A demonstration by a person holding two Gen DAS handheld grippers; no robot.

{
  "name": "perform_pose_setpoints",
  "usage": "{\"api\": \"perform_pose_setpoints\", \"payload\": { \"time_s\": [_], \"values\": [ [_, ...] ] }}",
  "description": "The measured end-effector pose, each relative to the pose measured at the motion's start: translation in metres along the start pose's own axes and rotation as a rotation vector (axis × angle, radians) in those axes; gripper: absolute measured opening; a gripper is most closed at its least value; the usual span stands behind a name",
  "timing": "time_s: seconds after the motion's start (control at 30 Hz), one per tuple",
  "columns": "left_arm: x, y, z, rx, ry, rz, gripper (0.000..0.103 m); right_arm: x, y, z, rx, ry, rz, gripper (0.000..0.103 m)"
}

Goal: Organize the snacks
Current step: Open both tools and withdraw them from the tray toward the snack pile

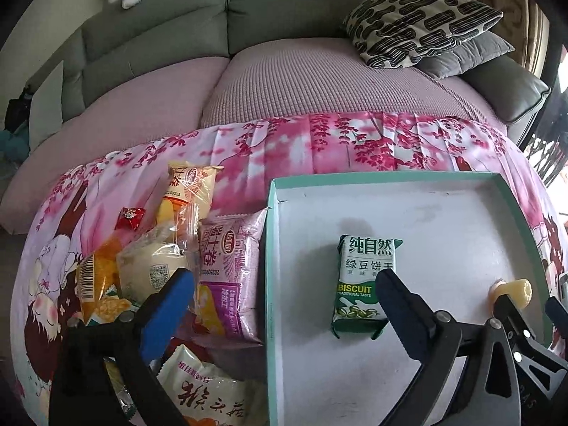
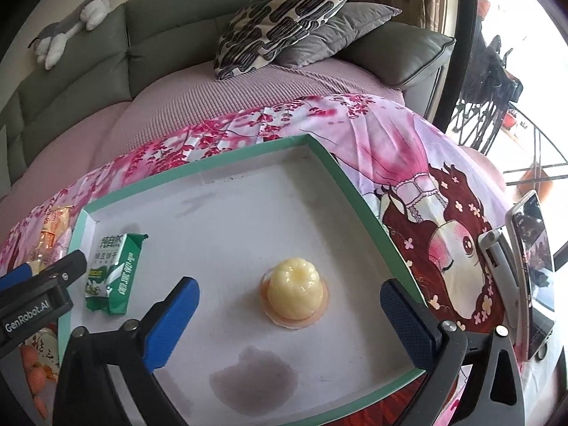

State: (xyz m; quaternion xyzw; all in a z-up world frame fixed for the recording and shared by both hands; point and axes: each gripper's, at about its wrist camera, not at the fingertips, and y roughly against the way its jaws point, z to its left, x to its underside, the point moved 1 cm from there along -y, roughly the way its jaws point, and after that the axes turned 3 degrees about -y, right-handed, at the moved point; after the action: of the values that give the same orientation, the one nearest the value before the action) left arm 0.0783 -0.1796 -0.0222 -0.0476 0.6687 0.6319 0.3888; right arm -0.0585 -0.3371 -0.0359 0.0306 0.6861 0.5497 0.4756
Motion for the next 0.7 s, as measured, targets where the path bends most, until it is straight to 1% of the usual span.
{"api": "perform_pose_setpoints", "payload": {
  "time_s": [0.23,0.4,0.53,0.63,0.7],
  "values": [
    [0.000,0.004,-0.001,0.013,-0.012,0.007,0.102,0.000,0.006,-0.004,0.044,-0.003,-0.011,0.103],
    [0.002,0.015,0.002,0.007,-0.024,-0.005,0.102,0.000,0.015,-0.007,0.049,-0.014,-0.018,0.103],
    [0.006,0.030,0.010,0.011,-0.019,-0.038,0.102,-0.001,0.023,-0.006,0.043,-0.010,-0.029,0.103],
    [0.014,0.044,0.021,-0.014,0.000,-0.074,0.102,-0.001,0.025,-0.001,0.014,-0.002,-0.025,0.103],
    [0.019,0.049,0.028,-0.018,0.014,-0.084,0.102,0.001,0.026,0.004,-0.001,0.010,-0.018,0.103]
  ]
}}
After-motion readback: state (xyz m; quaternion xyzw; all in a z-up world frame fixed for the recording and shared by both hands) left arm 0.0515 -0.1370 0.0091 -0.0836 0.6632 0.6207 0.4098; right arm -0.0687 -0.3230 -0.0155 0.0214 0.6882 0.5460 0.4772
